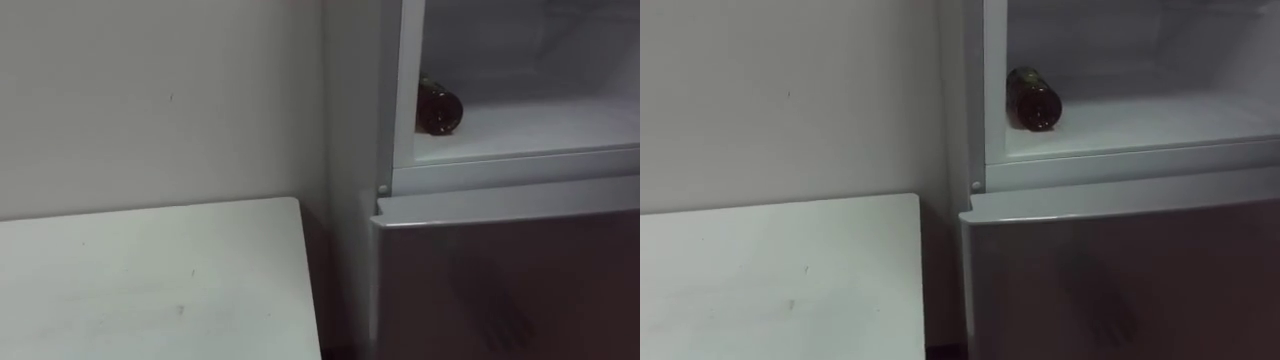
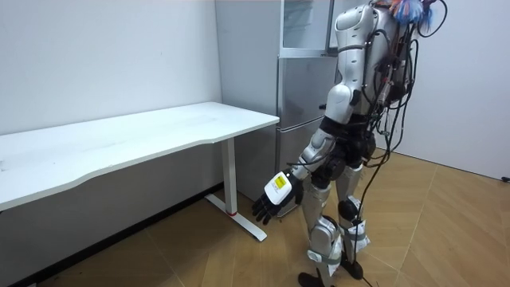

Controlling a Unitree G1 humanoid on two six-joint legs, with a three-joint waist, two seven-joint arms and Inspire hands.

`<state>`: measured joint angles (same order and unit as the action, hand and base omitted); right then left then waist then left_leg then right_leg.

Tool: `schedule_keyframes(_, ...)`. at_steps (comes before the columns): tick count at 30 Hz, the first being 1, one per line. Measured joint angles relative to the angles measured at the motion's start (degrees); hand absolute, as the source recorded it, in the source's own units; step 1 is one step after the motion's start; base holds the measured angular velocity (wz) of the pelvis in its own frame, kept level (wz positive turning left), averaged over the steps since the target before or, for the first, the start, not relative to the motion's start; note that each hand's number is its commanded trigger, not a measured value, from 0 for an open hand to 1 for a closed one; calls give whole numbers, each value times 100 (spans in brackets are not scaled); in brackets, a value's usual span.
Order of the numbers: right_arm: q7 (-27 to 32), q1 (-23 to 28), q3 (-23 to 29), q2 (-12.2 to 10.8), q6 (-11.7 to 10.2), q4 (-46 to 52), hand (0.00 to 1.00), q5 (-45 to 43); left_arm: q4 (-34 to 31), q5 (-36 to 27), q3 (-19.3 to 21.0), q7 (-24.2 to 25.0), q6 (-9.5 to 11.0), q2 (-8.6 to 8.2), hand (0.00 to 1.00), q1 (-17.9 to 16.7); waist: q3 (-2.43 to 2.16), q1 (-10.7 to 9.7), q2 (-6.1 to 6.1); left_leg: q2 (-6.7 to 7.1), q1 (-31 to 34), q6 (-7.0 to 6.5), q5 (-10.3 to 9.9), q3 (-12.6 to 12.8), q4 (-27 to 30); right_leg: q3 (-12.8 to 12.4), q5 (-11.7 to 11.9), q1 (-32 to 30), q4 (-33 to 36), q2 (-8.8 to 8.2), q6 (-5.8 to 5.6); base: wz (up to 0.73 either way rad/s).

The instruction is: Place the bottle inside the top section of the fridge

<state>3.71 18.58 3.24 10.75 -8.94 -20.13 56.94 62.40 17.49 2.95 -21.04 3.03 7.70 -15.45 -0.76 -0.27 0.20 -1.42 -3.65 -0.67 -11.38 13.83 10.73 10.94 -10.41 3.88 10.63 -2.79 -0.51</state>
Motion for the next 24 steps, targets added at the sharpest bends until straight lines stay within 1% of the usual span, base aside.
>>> schedule_keyframes(2,200,33,9,-12,16,-390,0,-51,-5,-46,-120,-1,14,0,0,-14,11,-43,7,6,15,-9,-8,-4,5,7,-9,-13,-12,-10,-11,0)
schedule_keyframes(5,434,4,71,-24,9,-785,0,-196,-1,-87,-106,4,9,8,0,-61,12,-161,-4,10,-6,-7,-16,-7,1,-1,-34,5,-13,-11,-20,1)
schedule_keyframes(6,525,-15,97,-24,8,-1047,0,-320,8,-122,-87,2,9,9,0,-104,20,-168,-4,10,-14,-6,-16,-7,-1,-1,-35,20,-16,-8,-20,0)
schedule_keyframes(8,672,-17,141,-29,16,-1320,0,-356,4,-174,-85,1,10,9,0,-106,22,-183,-20,9,-15,-6,-16,-5,1,-1,-34,20,-12,-8,-19,0)
schedule_keyframes(11,880,-4,204,-21,16,-1586,0,-422,-4,-251,-93,0,12,17,0,-163,26,-281,-19,11,-17,-6,-17,-3,-3,3,-37,27,-24,-11,-21,0)
schedule_keyframes(12,912,12,220,-21,18,-1623,0,-470,-4,-289,-95,0,12,17,0,-163,27,-284,-20,11,-17,-6,-17,-2,-5,3,-37,25,-24,-11,-21,0)
schedule_keyframes(14,1043,63,287,-22,26,-1773,0,-675,-44,-322,-90,5,10,21,0,-196,43,-308,-4,11,-15,-6,-17,7,-7,3,-39,16,-19,-13,-21,0)
schedule_keyframes(19,1192,70,323,-27,26,-2156,0,-991,-259,-323,-84,34,-4,20,0,-290,46,-428,-12,9,-22,-6,-16,-1,-21,-1,-44,6,-9,-14,-19,0)
schedule_keyframes(22,1253,24,501,-46,31,-2457,0,-1024,-282,-318,-82,36,-3,22,0,-209,32,-463,-47,11,-46,-6,-16,4,-44,-20,-55,3,4,-17,-20,-1)
schedule_keyframes(24,1351,38,551,-48,30,-2509,0,-1005,-287,-291,-75,36,-2,26,0,-179,33,-458,-62,11,-78,-1,-12,23,-81,-79,-70,0,14,-10,-24,-8)
